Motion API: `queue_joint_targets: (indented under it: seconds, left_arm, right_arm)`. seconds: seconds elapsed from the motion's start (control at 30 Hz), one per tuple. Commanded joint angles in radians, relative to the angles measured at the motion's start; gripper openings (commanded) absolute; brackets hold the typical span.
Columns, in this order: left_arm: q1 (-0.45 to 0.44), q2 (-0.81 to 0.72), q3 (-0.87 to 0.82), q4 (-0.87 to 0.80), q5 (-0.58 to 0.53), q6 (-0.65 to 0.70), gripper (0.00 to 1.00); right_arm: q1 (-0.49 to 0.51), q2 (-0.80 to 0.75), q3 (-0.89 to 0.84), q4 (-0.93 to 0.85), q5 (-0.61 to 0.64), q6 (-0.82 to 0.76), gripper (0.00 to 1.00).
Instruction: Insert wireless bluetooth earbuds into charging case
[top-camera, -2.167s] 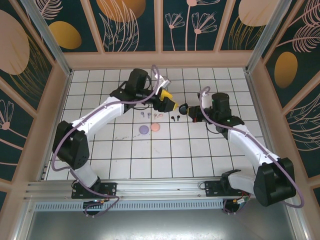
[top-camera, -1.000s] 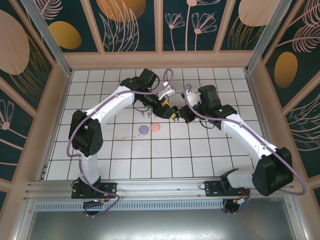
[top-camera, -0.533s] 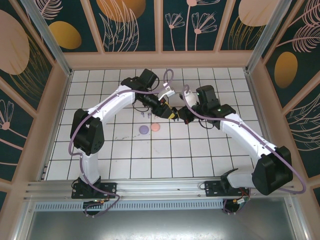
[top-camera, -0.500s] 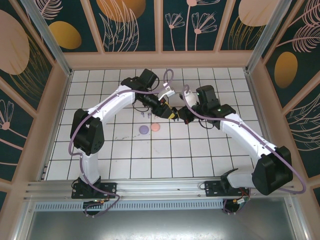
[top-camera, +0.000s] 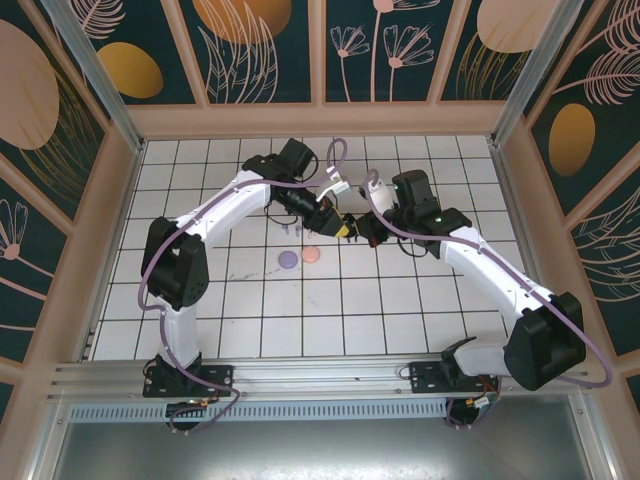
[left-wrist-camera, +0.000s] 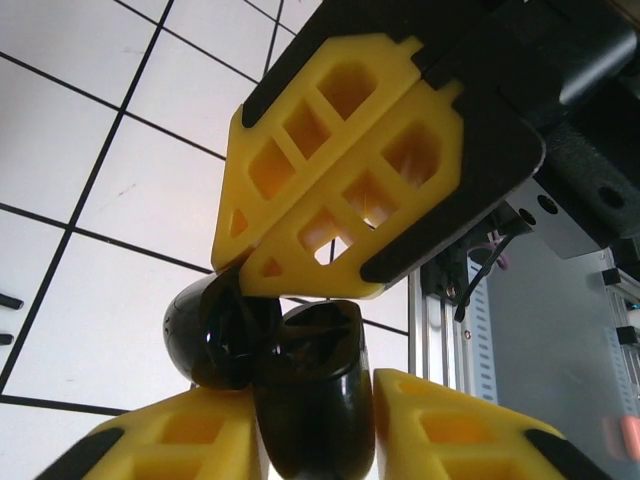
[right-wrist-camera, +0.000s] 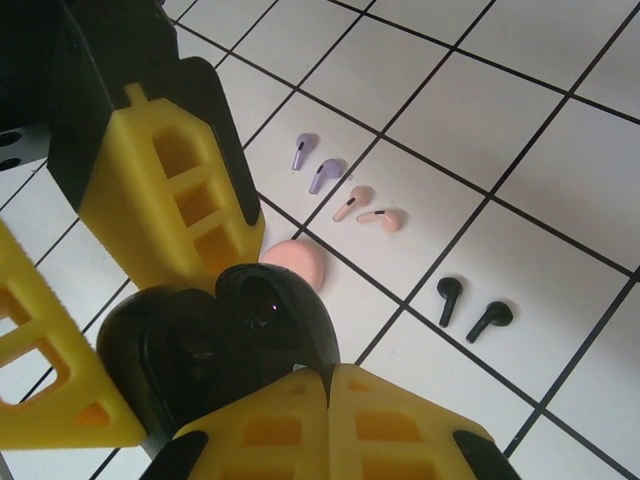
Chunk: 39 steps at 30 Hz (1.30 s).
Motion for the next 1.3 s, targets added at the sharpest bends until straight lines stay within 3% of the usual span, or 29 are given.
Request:
queue_joint_targets:
  seconds: [0.0, 0.33, 0.5, 0.73, 0.9, 1.27]
  left_arm:
    - [-0.003, 0.012, 0.026, -0.015, 0.071, 0.033, 0.26]
    - [-0.004, -0.006, -0.043, 0.082, 0.117, -0.009, 0.0]
    - [-0.001, -0.094, -0.208, 0.379, 0.093, -0.176, 0.0]
    - [0.037, -0.24, -0.473, 0.851, 0.013, -0.443, 0.0]
    - [0.037, -0.324, -0.606, 1.068, -0.134, -0.55, 0.0]
    - [0.038, -0.446, -0.795, 1.386, -0.391, -0.583, 0.0]
  right_arm:
    - [0.015, 0.006, 0.039, 0.018, 0.0, 0.001, 0.0]
    - [0.026, -0.011, 0.039, 0.058, 0.035, 0.044, 0.02]
    - [-0.002, -0.073, 0.028, 0.062, 0.067, 0.093, 0.38]
    - [-0.062, -0.235, -0.033, -0.006, 0.113, 0.168, 0.58]
    - [-0.069, -0.266, -0.077, -0.049, 0.193, 0.28, 0.59]
    - [-0.045, -0.067, -0.138, 0.021, 0.237, 0.467, 0.57]
